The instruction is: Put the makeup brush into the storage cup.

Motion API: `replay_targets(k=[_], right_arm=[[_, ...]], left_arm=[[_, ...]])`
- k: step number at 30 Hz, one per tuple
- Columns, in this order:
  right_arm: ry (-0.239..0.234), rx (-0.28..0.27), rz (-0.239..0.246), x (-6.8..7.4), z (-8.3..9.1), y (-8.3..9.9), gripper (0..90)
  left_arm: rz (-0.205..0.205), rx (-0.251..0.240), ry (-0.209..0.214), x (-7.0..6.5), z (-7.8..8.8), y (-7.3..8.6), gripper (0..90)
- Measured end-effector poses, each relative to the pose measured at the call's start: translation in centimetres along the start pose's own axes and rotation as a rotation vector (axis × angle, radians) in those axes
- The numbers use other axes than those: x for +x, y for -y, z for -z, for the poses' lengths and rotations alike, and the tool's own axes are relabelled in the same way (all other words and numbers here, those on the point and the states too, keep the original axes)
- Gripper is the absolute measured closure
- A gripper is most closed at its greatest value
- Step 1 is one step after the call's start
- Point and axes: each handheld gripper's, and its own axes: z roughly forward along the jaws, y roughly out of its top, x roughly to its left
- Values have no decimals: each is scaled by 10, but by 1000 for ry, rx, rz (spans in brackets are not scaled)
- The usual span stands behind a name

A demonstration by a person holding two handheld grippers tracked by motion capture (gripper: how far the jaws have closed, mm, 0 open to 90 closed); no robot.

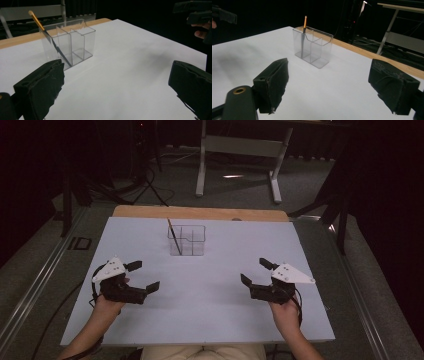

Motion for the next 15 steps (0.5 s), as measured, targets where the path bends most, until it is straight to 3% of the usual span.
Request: replay_targets(k=[15], right_arm=[[0, 7, 5, 0, 0, 2, 166]], left_arm=[[18, -1, -23, 3, 0, 25, 9]])
